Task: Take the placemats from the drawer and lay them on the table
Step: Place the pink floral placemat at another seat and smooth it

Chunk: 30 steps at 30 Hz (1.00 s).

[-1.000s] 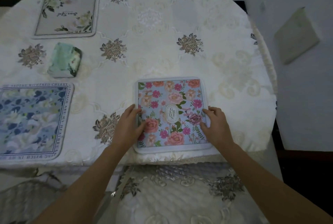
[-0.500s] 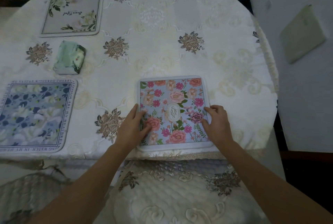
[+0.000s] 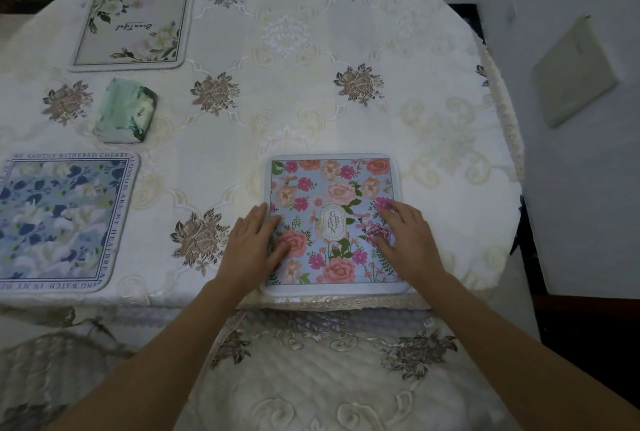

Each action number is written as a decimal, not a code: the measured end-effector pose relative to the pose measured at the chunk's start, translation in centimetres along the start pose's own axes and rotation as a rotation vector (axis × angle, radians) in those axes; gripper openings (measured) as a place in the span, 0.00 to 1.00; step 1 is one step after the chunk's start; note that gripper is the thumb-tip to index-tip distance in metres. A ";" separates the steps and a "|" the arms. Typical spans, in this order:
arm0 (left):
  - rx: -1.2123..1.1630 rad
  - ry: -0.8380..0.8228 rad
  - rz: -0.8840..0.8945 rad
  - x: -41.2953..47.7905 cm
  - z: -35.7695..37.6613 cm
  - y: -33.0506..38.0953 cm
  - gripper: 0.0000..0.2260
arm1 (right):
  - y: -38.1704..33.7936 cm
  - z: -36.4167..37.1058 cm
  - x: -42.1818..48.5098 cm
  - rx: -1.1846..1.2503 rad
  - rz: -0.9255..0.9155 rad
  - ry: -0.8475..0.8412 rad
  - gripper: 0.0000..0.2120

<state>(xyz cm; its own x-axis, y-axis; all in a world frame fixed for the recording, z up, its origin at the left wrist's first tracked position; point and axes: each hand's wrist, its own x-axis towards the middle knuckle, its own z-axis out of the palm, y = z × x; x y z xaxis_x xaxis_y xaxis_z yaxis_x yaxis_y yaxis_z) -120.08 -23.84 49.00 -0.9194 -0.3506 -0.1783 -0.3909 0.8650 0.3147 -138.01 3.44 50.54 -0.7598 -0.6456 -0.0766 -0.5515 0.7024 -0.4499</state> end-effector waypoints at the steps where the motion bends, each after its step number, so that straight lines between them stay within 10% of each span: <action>1: 0.013 0.007 0.005 0.1 -0.1 0.2 0.28 | -0.2 0.0 0.4 -0.010 -0.014 -0.012 0.27; 30: 0.093 0.012 0.002 9.2 -0.2 1.6 0.28 | -1.3 2.0 9.6 -0.146 -0.047 -0.098 0.29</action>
<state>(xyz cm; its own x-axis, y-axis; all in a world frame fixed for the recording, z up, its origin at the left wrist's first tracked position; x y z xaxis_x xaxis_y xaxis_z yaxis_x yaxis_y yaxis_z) -129.19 -25.80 48.07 -0.9210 -0.3526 -0.1660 -0.3836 0.8950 0.2274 -143.93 -4.27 48.59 -0.6988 -0.6998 -0.1482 -0.6352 0.7024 -0.3212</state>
